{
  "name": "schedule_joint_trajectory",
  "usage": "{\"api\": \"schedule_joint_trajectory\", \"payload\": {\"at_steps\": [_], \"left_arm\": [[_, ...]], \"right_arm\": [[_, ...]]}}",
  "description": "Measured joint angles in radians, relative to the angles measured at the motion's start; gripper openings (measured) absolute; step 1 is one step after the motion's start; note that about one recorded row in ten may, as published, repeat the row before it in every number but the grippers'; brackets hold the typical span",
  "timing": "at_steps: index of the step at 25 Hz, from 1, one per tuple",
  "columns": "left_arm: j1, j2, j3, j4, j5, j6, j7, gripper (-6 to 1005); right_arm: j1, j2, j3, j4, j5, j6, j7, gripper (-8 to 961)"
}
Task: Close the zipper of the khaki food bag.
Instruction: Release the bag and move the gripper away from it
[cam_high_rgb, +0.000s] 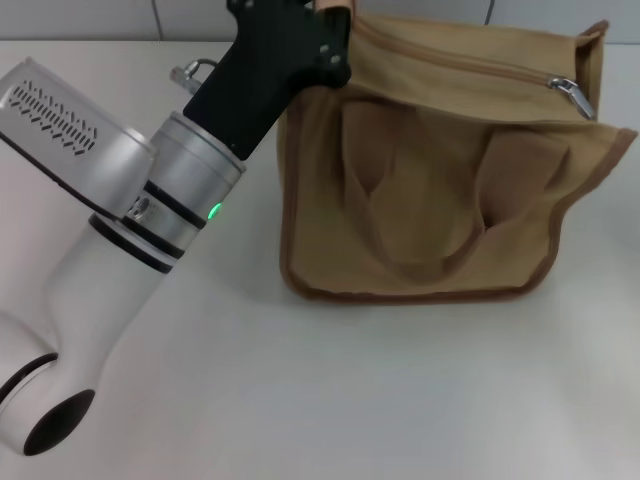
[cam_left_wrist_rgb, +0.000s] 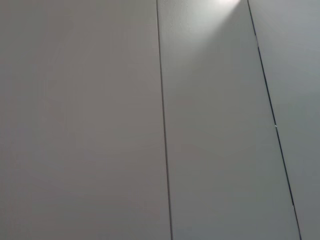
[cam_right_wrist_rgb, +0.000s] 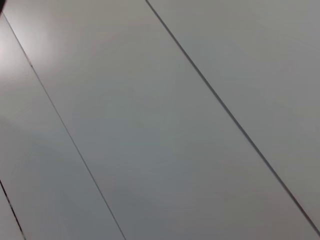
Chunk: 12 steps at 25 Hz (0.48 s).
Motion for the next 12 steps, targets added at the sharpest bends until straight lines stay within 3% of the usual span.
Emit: {"api": "schedule_joint_trajectory", "payload": {"at_steps": [5,12], "left_arm": [[0.023,0.001,0.0,0.018,0.002,-0.002,0.005,118],[0.056,0.011,-0.057,0.103,0.01,-0.005,0.018,234]], "right_arm": [[-0.005,0.013,0.005,0.005,-0.003,-0.019,-0.049,249],[-0.005,0.012,-0.016,0.008,-0.011,-0.025,-0.054,531]]}}
